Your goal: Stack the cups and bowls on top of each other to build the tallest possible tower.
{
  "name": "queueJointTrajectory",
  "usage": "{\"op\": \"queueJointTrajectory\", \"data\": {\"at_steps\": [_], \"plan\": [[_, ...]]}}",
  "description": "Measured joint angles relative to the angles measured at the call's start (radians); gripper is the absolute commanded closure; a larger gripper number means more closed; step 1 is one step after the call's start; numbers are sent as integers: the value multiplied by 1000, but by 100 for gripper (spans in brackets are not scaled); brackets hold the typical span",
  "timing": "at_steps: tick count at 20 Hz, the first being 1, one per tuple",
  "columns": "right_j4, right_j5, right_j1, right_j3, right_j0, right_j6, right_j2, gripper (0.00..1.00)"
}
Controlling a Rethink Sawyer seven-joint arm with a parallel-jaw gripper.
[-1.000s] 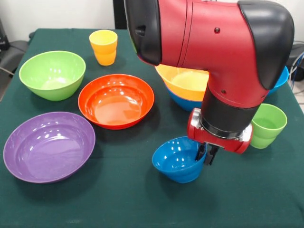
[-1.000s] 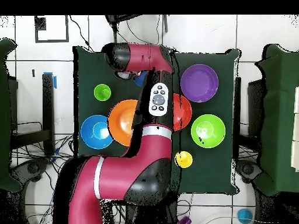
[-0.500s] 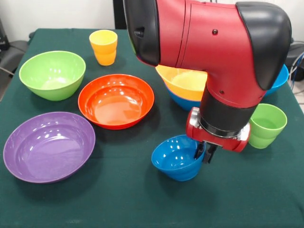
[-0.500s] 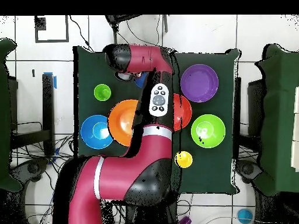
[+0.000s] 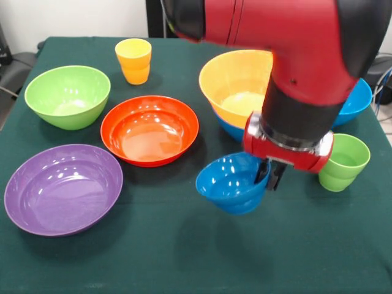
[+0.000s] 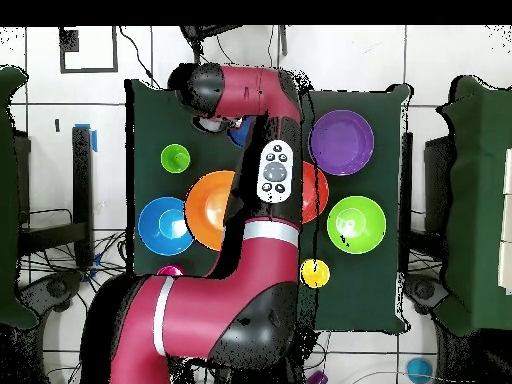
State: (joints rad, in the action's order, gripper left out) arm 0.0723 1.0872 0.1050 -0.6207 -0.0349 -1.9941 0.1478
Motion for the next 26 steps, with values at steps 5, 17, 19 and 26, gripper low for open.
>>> {"op": "queueJointTrajectory", "data": {"at_steps": [5,17,19,26], "plan": [[15,71,45,1,-4,0,0,100],[31,183,95,53,-12,0,0,100],[31,194,104,53,-12,0,0,100],[31,219,151,34,-9,0,1,100]]}}
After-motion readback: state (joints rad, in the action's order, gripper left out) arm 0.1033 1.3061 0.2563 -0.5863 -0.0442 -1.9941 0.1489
